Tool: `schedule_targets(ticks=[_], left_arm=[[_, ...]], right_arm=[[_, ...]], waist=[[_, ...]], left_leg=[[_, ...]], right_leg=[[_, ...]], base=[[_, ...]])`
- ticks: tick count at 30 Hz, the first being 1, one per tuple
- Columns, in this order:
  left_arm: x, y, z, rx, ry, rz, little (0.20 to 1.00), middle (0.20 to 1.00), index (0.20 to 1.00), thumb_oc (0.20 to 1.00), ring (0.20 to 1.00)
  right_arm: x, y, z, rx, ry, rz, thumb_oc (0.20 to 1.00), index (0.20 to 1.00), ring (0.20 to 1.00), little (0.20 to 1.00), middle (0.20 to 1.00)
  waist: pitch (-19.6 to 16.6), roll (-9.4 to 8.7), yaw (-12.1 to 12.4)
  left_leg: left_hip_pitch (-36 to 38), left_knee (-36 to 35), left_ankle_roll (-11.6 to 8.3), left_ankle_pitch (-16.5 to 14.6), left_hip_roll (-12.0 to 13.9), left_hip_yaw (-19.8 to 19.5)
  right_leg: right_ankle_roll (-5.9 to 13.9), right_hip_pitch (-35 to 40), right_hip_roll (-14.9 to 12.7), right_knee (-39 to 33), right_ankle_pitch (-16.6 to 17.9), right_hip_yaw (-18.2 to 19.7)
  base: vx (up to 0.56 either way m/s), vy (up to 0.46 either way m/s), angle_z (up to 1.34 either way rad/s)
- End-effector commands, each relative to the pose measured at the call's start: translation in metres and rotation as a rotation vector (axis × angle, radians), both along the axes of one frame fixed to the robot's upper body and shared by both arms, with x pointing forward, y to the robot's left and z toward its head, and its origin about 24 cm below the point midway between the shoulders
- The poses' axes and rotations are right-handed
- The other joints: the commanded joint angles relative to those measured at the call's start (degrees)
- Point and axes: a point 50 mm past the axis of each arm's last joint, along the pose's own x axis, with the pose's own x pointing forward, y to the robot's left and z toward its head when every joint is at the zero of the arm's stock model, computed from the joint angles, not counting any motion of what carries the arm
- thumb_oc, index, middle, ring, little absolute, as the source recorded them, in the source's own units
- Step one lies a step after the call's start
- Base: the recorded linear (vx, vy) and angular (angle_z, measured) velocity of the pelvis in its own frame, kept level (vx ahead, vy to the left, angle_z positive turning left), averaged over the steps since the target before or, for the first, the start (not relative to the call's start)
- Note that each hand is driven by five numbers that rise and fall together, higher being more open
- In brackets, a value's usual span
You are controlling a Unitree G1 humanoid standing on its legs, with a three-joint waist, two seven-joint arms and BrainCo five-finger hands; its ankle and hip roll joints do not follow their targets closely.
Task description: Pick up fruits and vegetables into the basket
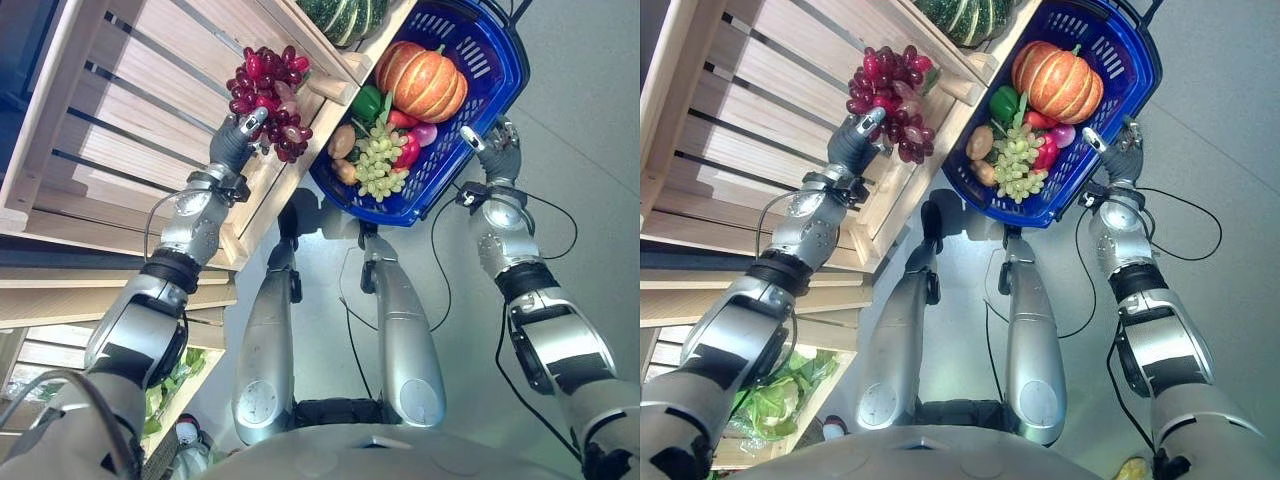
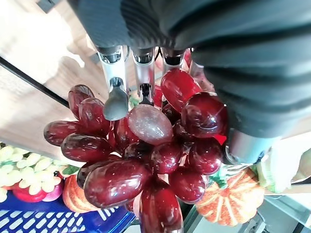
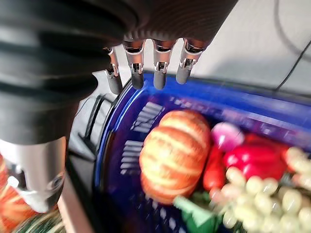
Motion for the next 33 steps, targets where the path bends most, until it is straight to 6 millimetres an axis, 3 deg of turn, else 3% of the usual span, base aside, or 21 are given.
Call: schedule_targets(ticks=[1, 4, 9, 18, 24, 33], left_arm=[[-0.005, 0.005, 0.026, -0.071, -0.173, -0.002, 0.2, 0.2, 0.2, 0.2, 0.2], [-0.006, 0.006, 0.03, -0.076, -0.197, -0.008, 0.2, 0.2, 0.2, 0.2, 0.2], [-0.009, 0.003, 0.036, -0.046, -0.243, -0.042, 0.2, 0.2, 0.2, 0.2, 0.2], [-0.014, -0.01, 0.057, 0.024, -0.362, -0.214, 0.2, 0.2, 0.2, 0.2, 0.2], [-0.018, -0.022, 0.073, 0.086, -0.432, -0.317, 0.2, 0.2, 0.2, 0.2, 0.2], [-0.025, -0.037, 0.084, 0.149, -0.475, -0.437, 0.2, 0.2, 0.2, 0.2, 0.2]], right_arm=[[-0.006, 0.004, 0.012, -0.011, -0.1, 0.051, 1.0, 1.0, 1.0, 1.0, 1.0], [-0.007, 0.01, 0.017, 0.008, -0.124, 0.133, 1.0, 1.0, 1.0, 1.0, 1.0], [-0.007, 0.035, 0.014, 0.088, -0.09, 0.417, 1.0, 1.0, 1.0, 1.0, 1.0], [-0.009, 0.077, 0.001, 0.438, 0.027, 0.847, 1.0, 1.0, 1.0, 1.0, 1.0], [-0.011, 0.092, 0.001, 0.623, 0.045, 0.995, 1.0, 1.0, 1.0, 1.0, 1.0], [-0.014, 0.109, 0.007, 0.751, 0.054, 1.124, 1.0, 1.0, 1.0, 1.0, 1.0]], waist=[[-1.95, -0.4, 0.52], [-1.95, -0.49, 0.41], [-1.95, -0.71, 0.47], [-1.95, -0.98, 1.3], [-1.95, -0.97, 1.85], [-1.95, -0.99, 2.4]], left_leg=[[0.6, 3.14, 0.03, -5.8, -3.27, -0.22], [0.83, 2.92, -0.04, -5.7, -3.1, -0.1], [0.86, 2.51, -0.08, -5.41, -3.07, -0.1], [2.36, 0.93, -0.22, -4.55, -2.8, -0.12], [2.73, 0.44, -0.29, -4.31, -2.82, -0.4], [2.89, 0.23, -0.11, -4.29, -3.07, -0.8]], right_leg=[[4.6, 2.69, 2.42, -0.47, -1.48, -0.22], [4.6, 3.0, 2.3, -0.69, -1.6, -0.26], [4.59, 3.04, 2.16, -1.01, -1.5, -0.48], [4.62, 4.37, 1.63, -1.9, -1.03, -1.25], [4.77, 4.94, 1.12, -2.48, -0.63, -1.68], [4.94, 5.27, 0.65, -3.14, 0.03, -2.0]], base=[[0.0, 0.0, 0.0], [0.0, 0.0, 0.0], [-0.01, -0.001, -0.02], [0.0, -0.002, 0.01], [0.0, -0.015, 0.03], [0.0, -0.017, 0.03]])
